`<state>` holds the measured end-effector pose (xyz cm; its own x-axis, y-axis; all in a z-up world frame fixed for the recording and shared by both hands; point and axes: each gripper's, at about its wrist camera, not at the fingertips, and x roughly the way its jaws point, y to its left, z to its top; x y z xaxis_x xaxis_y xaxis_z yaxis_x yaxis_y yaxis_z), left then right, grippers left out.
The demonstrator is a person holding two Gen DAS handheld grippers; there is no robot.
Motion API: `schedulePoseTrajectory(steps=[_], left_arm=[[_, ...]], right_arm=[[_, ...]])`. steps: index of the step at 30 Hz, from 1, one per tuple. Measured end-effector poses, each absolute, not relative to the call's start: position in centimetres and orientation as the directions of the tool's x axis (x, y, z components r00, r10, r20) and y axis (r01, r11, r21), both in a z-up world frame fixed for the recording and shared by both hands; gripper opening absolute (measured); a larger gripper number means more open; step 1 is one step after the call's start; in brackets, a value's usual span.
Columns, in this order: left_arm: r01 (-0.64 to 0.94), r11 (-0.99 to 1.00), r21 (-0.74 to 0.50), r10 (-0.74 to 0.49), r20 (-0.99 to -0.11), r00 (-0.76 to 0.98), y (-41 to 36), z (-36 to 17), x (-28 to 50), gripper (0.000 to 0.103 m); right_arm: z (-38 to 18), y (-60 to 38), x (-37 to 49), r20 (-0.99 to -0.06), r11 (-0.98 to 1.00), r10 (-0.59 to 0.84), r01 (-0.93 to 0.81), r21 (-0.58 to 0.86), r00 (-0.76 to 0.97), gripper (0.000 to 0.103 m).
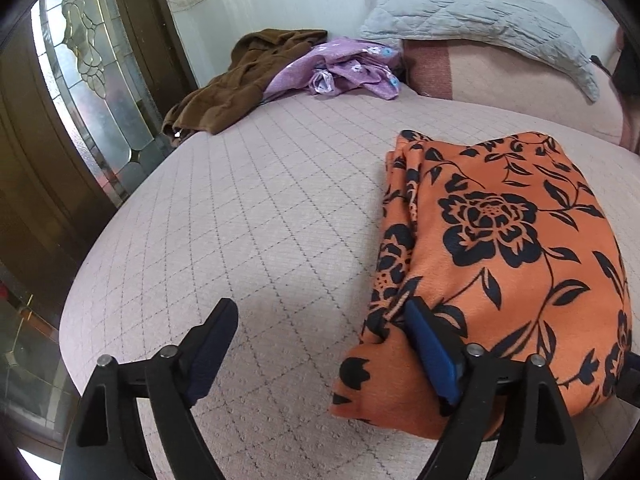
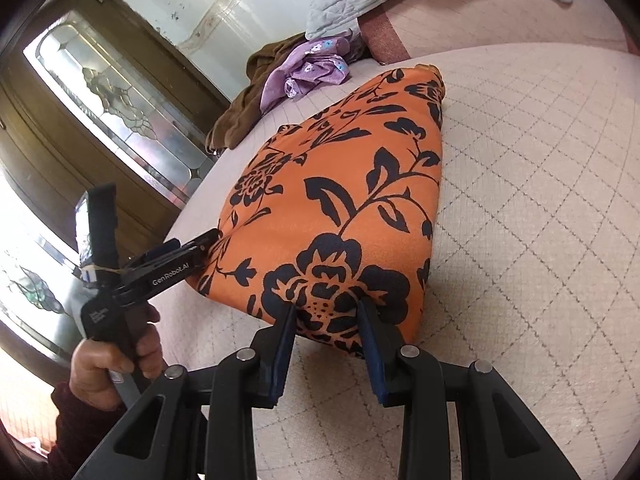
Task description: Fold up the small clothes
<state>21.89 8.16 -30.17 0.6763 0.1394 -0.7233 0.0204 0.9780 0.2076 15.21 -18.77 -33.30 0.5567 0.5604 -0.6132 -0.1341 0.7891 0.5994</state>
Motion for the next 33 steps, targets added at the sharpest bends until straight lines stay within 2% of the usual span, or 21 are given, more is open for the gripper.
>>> schedulePoseTrajectory(steps=[6, 33], left_arm=[[0.012, 0.967, 0.255, 0.176, -0.700, 0.692, 7.43, -30.35, 21.72, 0.087], [0.007, 0.968, 0.250, 0.176, -0.703, 0.689, 7.37, -30.39, 21.96, 0.087]], right_arm=[[-33.43, -19.04, 15.33, -0.603, 0.771, 0.577, -0.122, 0.626, 0.551, 0.037], [-33.53, -19.17, 15.35, -0.596, 0.757, 0.586, -0.108, 0.644, 0.549, 0.037]])
